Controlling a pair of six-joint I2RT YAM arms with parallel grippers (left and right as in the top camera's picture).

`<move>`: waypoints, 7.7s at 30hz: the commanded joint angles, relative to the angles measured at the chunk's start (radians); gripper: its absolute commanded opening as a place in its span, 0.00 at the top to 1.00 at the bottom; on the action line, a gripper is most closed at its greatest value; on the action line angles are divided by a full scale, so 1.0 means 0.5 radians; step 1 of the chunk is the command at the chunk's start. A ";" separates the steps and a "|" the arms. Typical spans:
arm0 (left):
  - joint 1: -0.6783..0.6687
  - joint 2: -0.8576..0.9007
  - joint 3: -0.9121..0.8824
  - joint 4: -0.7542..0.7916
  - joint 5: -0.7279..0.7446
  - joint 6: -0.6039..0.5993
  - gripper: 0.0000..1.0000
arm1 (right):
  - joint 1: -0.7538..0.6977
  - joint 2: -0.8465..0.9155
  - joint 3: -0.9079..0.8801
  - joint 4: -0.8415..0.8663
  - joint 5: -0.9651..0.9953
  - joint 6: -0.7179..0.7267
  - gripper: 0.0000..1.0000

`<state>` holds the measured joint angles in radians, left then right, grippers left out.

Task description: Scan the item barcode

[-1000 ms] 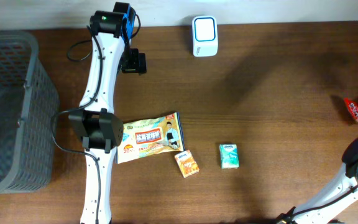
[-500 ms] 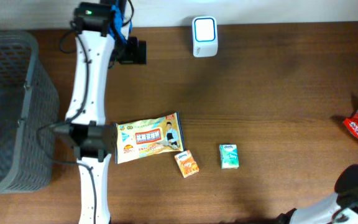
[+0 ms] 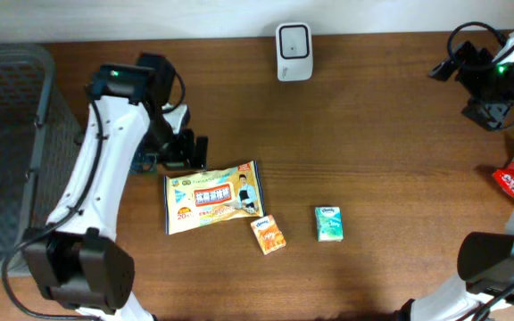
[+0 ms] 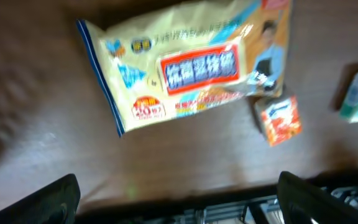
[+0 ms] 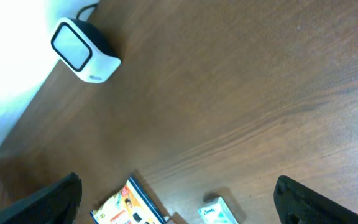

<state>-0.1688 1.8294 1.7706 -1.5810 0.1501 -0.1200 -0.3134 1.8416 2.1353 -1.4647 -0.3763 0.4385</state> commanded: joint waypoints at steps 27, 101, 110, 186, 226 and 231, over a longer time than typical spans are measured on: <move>0.179 -0.009 -1.321 2.034 0.164 0.050 0.01 | 0.011 0.002 -0.008 0.004 -0.009 -0.007 0.01; -0.291 0.742 0.607 0.394 -2.703 -0.150 1.00 | 0.011 0.002 -0.008 0.004 -0.010 -0.007 0.01; -0.481 1.080 0.597 0.460 -2.831 -0.146 1.00 | 0.011 0.002 -0.008 0.004 -0.009 -0.007 0.02; -0.372 1.442 1.785 0.047 -0.316 -0.533 0.67 | 0.011 0.002 -0.008 0.004 -0.009 -0.007 0.01; -0.273 1.258 2.377 -0.214 -1.772 0.092 1.00 | 0.011 0.002 -0.008 0.005 -0.009 -0.007 0.01; -0.423 1.259 1.639 -0.214 -1.925 -0.307 1.00 | 0.011 0.002 -0.008 0.004 -0.009 -0.007 0.01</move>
<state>-0.3569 2.4638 2.7285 -1.6852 -0.7433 -0.1665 -0.3134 1.8431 2.1353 -1.4609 -0.3767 0.4377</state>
